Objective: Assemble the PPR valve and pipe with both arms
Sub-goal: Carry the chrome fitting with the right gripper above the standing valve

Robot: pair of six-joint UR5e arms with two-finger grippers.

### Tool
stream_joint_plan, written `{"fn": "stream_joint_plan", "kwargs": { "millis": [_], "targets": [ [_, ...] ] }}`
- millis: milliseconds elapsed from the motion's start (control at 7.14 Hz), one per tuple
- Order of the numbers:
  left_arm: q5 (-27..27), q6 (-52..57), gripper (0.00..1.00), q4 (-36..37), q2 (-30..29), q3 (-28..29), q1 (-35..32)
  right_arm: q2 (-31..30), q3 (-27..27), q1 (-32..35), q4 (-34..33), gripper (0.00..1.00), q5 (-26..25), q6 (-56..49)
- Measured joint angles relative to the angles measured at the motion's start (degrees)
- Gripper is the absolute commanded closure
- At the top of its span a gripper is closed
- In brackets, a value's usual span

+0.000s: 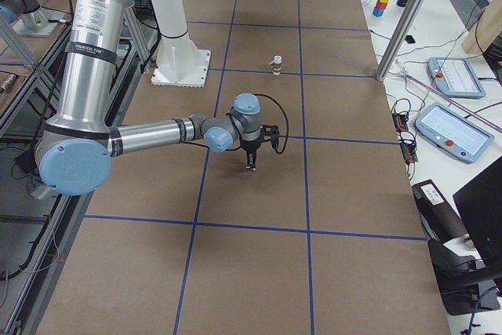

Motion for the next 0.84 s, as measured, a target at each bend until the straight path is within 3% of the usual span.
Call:
{"fn": "stream_joint_plan", "kwargs": {
  "millis": [420, 560, 840],
  "targets": [
    [-0.38, 4.98, 0.00, 0.59, 1.05, 0.45, -0.68, 3.22, 1.81, 3.34, -1.62, 1.00, 5.61, 0.45],
    [-0.30, 9.71, 0.00, 0.74, 2.36, 1.44, -2.08, 6.90, 2.30, 4.18, -5.07, 1.00, 6.62, 0.86],
    [-0.19, 20.92, 0.00, 0.72, 4.96, 5.26, -8.12, 17.54, 4.96, 4.73, -19.80, 1.00, 7.16, 2.25]
  ]
}}
